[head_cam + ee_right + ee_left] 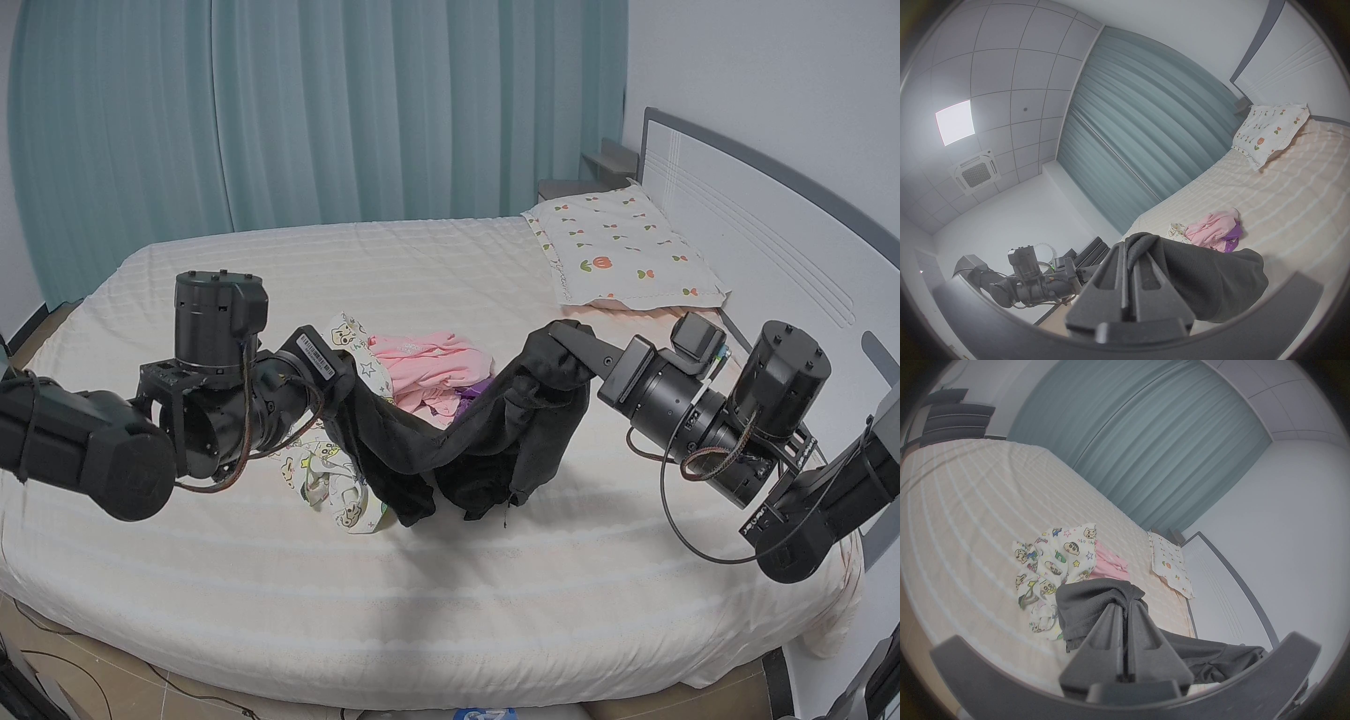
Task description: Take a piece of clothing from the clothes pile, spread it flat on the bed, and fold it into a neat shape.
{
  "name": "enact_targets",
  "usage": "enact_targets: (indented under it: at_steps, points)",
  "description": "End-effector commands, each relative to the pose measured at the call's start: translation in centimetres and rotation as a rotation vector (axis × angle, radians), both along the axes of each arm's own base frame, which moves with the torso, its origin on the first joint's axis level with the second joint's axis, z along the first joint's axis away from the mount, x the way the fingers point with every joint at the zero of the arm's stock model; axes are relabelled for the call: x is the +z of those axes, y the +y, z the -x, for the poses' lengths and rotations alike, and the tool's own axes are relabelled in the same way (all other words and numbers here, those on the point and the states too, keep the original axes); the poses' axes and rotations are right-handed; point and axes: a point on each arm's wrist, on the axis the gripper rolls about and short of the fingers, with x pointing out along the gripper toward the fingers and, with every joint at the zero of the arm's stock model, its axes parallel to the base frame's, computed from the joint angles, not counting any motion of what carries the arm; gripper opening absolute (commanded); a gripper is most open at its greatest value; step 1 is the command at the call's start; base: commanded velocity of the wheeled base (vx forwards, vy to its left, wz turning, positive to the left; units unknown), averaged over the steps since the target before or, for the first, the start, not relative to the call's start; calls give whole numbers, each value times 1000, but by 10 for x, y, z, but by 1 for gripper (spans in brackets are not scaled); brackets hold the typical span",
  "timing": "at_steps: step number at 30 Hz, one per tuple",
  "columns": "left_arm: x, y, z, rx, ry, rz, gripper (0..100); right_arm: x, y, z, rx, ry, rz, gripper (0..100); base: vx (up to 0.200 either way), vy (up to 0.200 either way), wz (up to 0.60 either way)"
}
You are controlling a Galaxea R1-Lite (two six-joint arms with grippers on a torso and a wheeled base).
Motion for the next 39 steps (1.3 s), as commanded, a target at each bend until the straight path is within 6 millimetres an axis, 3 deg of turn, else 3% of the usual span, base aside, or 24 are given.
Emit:
enact_targets:
  at_steps: [1,5,13,21,30,39]
  points:
    - [-9,7,12,-35,24,69,0,-26,3,-4,2,55,35,0,0,0,0]
    - [-19,7,15,-67,56,72,0,-30,3,-5,-2,64,38,0,0,0,0]
    - [-37,4,8,-61,132,111,0,-24,2,-1,-3,49,28,0,-200,0,0]
    - [-33,5,10,-63,118,116,0,-10,-2,7,0,1,-4,0,-50,0,0]
    - [-26,9,12,-53,105,138,0,-14,-6,15,11,-4,-7,0,0,0,0]
    - [-12,12,18,-56,66,159,0,-3,5,30,66,-40,-33,0,0,200,0]
